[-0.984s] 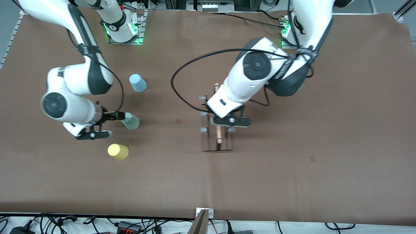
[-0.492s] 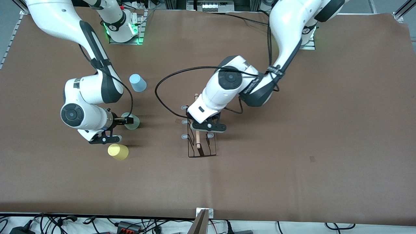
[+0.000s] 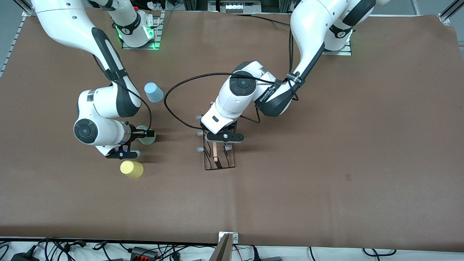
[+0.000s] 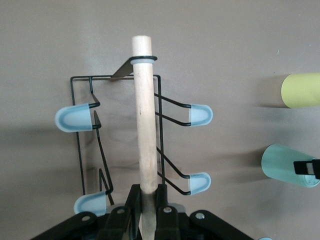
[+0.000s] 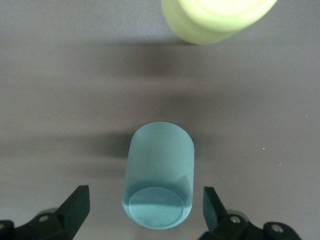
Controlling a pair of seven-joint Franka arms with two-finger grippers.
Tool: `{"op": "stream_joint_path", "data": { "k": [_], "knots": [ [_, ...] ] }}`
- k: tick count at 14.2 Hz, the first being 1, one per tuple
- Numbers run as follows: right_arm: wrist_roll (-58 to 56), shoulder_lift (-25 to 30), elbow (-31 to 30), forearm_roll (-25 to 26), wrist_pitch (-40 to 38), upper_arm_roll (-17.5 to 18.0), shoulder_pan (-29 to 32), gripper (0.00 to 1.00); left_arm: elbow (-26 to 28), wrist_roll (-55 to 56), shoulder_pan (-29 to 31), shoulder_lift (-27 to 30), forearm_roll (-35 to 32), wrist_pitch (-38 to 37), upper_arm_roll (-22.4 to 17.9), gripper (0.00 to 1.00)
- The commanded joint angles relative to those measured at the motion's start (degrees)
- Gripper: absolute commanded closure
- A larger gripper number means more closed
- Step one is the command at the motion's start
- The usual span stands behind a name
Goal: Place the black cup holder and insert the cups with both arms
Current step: 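Lower the rack with the left gripper while the right gripper grasps the cup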
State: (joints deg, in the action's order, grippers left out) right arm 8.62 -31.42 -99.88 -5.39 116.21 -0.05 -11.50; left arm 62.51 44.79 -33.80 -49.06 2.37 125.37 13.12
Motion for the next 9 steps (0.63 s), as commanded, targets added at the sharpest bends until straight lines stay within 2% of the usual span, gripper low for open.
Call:
{"op": "stream_joint_path", "data": {
  "k": [1,4,5,6,7,9],
  "knots": [
    [0.8,-1.1,-0.5,-0.8,0.2,-0.2,0.2,0.0,-2.2,0.3,-1.6,-3.0,-0.2,2.9,-1.2,0.99],
    [1.2,-1.2,-0.4,-0.7,-1.2,-0.2,-0.1,0.0,-2.3,0.4,-2.7,-2.4,-0.2,2.8,-2.5,0.95],
    [1.1,-1.2,-0.4,-0.7,-1.2,-0.2,0.0,0.0,-2.3,0.4,-2.5,-2.0,-0.2,2.8,-2.5,0.81],
    [1.2,-1.2,-0.5,-0.7,-1.2,-0.2,0.1,0.13,-2.3,0.3,-2.2,-1.7,-0.2,2.8,-2.5,0.66],
    [1.2,-1.2,-0.5,-0.7,-1.7,-0.2,0.2,0.38,-2.3,0.3,-1.9,-1.2,-0.2,2.5,-2.5,0.53],
    [1.3,-1.1,0.0,-0.8,-2.7,-0.2,0.4,0.61,-2.6,0.3,-1.3,0.8,-0.2,-1.1,-2.5,0.4]
  ]
}}
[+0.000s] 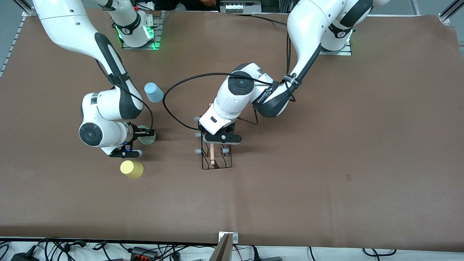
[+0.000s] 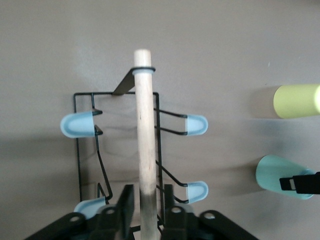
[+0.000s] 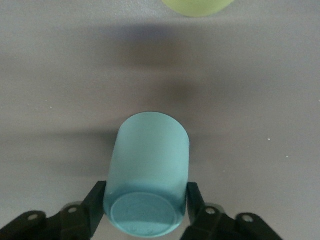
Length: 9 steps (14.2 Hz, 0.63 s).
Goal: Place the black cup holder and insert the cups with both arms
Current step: 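Open the left gripper off the rack while the right gripper lifts the cup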
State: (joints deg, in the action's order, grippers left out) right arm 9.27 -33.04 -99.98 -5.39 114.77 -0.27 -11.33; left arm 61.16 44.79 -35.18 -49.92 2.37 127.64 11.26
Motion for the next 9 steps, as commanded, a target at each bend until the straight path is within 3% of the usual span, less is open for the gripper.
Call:
{"op": "stream_joint_path", "data": {
  "k": [1,2,4,6,9],
  "knots": [
    [0.7,0.7,0.4,-0.8,-1.2,0.0,0.2,0.68,-1.2,0.3,0.7,2.9,-0.2,-6.1,-0.4,0.31],
    [0.4,0.8,1.4,-0.8,-1.3,0.0,0.2,0.72,-1.2,-0.6,2.5,4.6,-0.3,-8.8,-0.5,0.0],
    [-0.2,1.1,5.1,-0.9,-2.9,0.0,0.0,0.74,-1.0,-6.9,4.1,9.0,-3.8,-12.4,-0.6,0.0],
    [0.2,1.1,10.6,-1.0,-7.1,0.2,-0.7,0.74,-0.8,-11.8,9.3,11.9,-5.4,-19.2,0.0,0.0],
    [5.8,1.1,17.9,-1.0,-11.8,0.2,-6.1,0.74,1.0,-16.1,14.8,16.9,-7.4,-28.4,-1.1,0.0]
  ]
}}
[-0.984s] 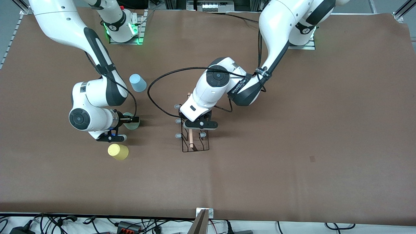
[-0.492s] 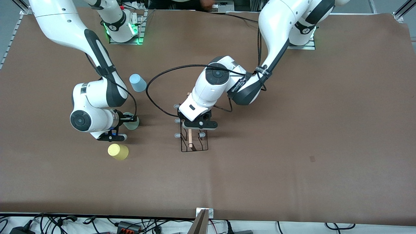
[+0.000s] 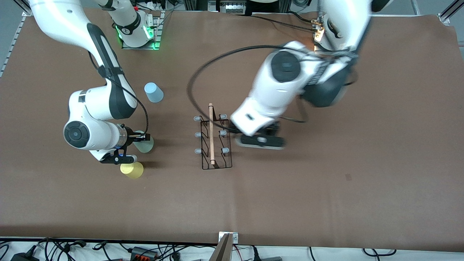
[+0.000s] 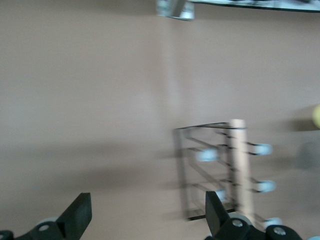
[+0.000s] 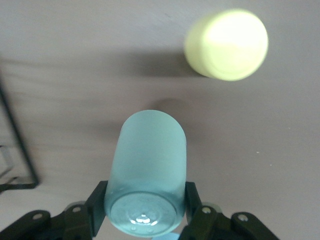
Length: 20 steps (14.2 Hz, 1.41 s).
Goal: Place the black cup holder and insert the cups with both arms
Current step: 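Open the left gripper off the rack while the right gripper lifts the cup, then hang the teal cup with the right gripper while the left gripper withdraws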
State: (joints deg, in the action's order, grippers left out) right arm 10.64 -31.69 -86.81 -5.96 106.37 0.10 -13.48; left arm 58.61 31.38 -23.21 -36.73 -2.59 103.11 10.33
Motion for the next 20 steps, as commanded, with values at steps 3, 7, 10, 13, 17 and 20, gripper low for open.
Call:
{"op": "stream_joint_path", "data": {
  "k": [3,7,10,13,17,20],
  "knots": [
    [9.7,0.7,8.8,-0.8,-9.2,-0.1,-8.3,0.74,5.5,-4.1,9.2,7.7,-8.4,-9.5,-0.2,0.0],
    [14.1,2.3,9.1,-7.6,-11.2,0.2,-11.2,0.74,6.1,-9.3,17.6,10.9,-8.1,-16.1,0.0,0.0],
    [15.5,2.0,8.9,-7.7,-11.2,0.2,-13.6,0.74,7.7,-13.3,21.6,12.3,-8.0,-18.1,0.0,0.0],
    [16.2,1.6,8.5,-7.7,-11.4,0.2,-16.1,0.74,10.3,-13.8,23.3,11.8,-3.8,-16.1,0.0,0.0],
    [16.7,0.8,8.2,-7.7,-11.6,0.2,-16.7,0.74,14.5,-11.2,25.0,12.0,-3.1,-10.7,-0.1,0.0],
    [16.0,-0.7,8.2,-7.7,-11.5,0.2,-17.0,0.74,13.6,-12.5,26.5,13.7,-3.1,-10.6,-0.2,0.0]
  ]
}}
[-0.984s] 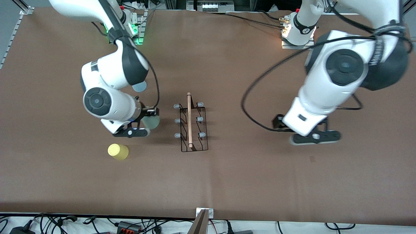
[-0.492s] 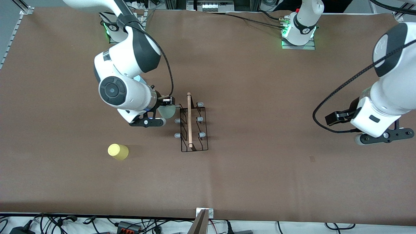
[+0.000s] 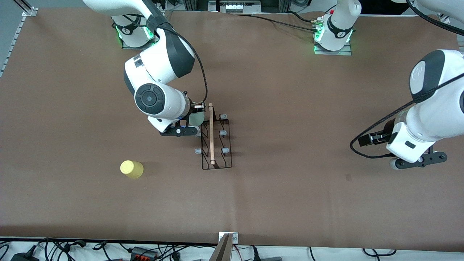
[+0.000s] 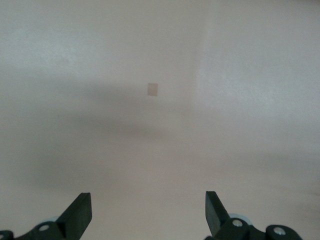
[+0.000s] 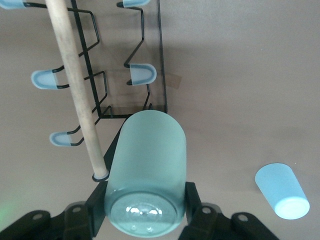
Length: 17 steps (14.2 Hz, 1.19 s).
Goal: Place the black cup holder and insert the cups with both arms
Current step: 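Hang the teal cup with the right gripper while the left gripper withdraws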
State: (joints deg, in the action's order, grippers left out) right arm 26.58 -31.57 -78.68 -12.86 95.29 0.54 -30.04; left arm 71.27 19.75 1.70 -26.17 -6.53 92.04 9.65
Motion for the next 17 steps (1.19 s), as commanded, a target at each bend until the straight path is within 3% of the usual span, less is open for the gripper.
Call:
{"op": "stream_joint_path", "data": {
  "k": [1,3,6,7,10,11,13,14,15,16,17],
  "knots": [
    [0.0,-1.1,0.0,-0.8,-0.5,-0.3,-0.5,0.74,1.0,-3.9,1.8,5.3,1.0,0.4,0.1,0.0],
    [0.0,-1.4,0.0,-0.8,-0.5,-0.3,-1.0,0.74,2.2,-15.5,1.9,10.8,1.0,-1.1,-1.3,0.0],
    [0.0,-2.1,0.0,-0.8,0.2,-0.3,-1.0,0.74,12.1,-14.0,0.0,15.1,2.3,-0.8,-5.0,0.0],
    [-0.1,-2.5,0.0,-0.8,0.2,-0.3,-1.0,0.74,13.5,-13.9,-0.1,15.1,5.4,2.0,-6.5,0.0],
    [-0.1,-3.8,0.0,-0.6,1.1,-0.4,-0.9,0.73,17.1,-13.2,-0.2,15.3,6.7,3.9,-6.3,0.0],
    [-0.1,-4.2,0.0,-0.7,1.8,-0.4,-0.9,0.71,19.5,-12.6,-0.2,17.6,6.5,4.7,-6.1,0.0],
    [0.0,-5.2,0.0,-0.6,3.1,-0.4,-0.9,0.7,18.9,-13.2,0.1,20.2,5.8,3.2,-7.0,0.0],
    [0.2,-5.4,0.0,-0.6,3.2,-0.4,-0.9,0.64,18.1,-13.1,0.7,20.7,5.7,2.3,-7.1,0.0],
    [0.7,-5.4,0.0,-0.6,3.3,-0.4,-0.9,0.28,18.1,-13.0,0.7,20.8,5.7,2.1,-6.5,0.0],
    [1.1,-5.3,0.0,-0.6,3.2,-0.4,-0.8,0.0,18.1,-12.9,0.6,20.9,5.7,1.7,-6.2,0.0],
    [2.1,-5.1,0.4,-0.7,2.8,-0.4,-0.6,0.0,17.7,-13.2,0.7,21.1,5.7,-0.3,-6.2,0.0]
  ]
}}
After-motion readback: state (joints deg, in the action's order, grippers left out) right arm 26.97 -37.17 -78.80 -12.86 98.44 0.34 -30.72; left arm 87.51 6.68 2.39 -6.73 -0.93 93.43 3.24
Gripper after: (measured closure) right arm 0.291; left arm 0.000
